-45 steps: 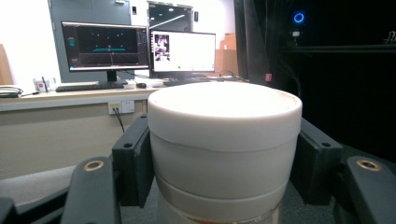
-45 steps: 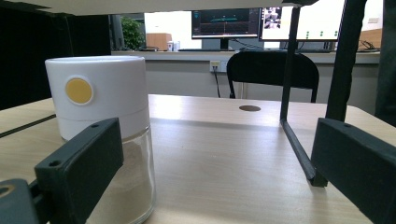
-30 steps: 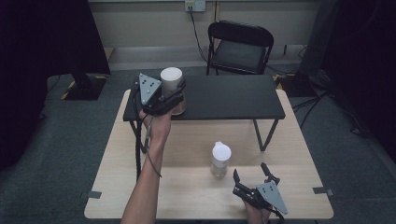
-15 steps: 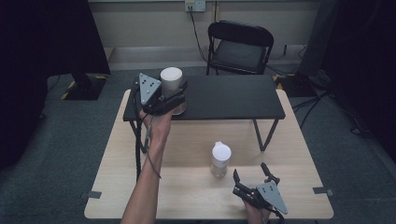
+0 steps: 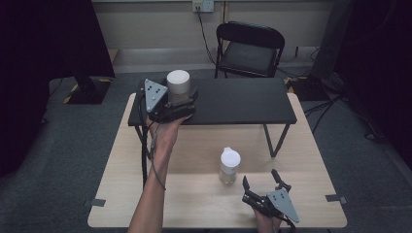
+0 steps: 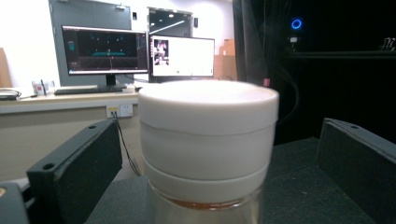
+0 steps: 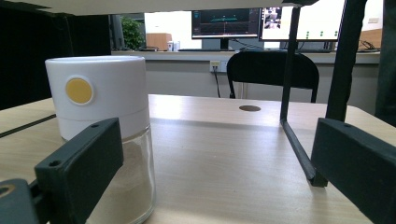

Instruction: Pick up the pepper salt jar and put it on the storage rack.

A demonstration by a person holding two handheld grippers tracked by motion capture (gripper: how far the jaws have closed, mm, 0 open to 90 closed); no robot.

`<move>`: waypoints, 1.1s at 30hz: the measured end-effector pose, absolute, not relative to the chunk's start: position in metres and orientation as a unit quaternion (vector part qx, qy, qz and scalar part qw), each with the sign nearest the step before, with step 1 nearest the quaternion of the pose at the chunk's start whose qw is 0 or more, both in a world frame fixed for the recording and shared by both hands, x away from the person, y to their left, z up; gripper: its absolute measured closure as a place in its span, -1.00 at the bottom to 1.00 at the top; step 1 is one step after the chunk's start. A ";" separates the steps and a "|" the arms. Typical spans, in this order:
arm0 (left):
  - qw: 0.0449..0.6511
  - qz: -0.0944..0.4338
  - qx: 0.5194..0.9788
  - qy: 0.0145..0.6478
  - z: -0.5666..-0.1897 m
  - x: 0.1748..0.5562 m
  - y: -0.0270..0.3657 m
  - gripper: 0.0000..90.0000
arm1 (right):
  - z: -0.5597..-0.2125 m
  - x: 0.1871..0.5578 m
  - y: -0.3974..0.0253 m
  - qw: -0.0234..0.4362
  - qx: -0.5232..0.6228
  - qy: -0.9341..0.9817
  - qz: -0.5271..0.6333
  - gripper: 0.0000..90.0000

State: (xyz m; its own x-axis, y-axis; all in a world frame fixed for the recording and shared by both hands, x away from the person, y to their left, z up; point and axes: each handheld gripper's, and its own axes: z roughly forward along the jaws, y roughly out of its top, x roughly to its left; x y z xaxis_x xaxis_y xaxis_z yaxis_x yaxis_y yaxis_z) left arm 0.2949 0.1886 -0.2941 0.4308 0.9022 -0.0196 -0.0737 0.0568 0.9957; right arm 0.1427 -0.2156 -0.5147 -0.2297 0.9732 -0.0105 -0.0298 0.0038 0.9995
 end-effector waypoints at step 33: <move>0.645 0.391 0.553 0.354 -0.315 0.252 0.221 -1.00 | -0.515 0.143 -0.215 0.449 0.431 0.548 0.559 -0.97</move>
